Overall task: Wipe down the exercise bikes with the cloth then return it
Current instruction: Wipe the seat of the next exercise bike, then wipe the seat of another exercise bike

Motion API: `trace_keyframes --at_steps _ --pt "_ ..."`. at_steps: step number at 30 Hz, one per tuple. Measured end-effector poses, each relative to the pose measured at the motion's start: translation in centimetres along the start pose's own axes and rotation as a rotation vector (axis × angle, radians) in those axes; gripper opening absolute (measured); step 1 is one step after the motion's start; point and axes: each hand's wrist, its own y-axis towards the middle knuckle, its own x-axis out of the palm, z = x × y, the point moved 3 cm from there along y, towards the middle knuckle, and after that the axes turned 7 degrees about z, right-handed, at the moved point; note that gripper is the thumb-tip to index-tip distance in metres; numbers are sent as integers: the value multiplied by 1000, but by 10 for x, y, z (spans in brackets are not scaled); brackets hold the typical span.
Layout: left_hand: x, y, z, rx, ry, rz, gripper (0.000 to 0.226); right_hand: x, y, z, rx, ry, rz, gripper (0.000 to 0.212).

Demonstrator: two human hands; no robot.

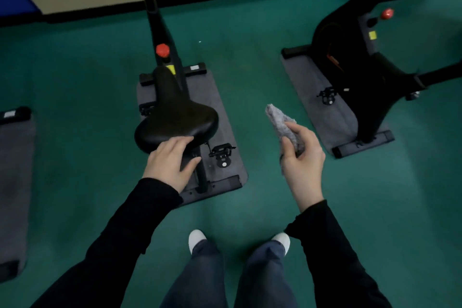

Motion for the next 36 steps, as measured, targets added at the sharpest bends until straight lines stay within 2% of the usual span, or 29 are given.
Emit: trace_keyframes --at_steps 8,24,31,36 --pt "33 -2 107 151 109 -141 54 -110 9 25 -9 6 123 30" --pt "174 -29 428 636 268 -333 57 -392 46 144 97 -49 391 26" --pt "222 -44 519 827 378 -505 58 -476 16 191 261 1 626 23" --pt "261 -35 579 967 507 -499 57 -522 5 222 401 -2 783 23"
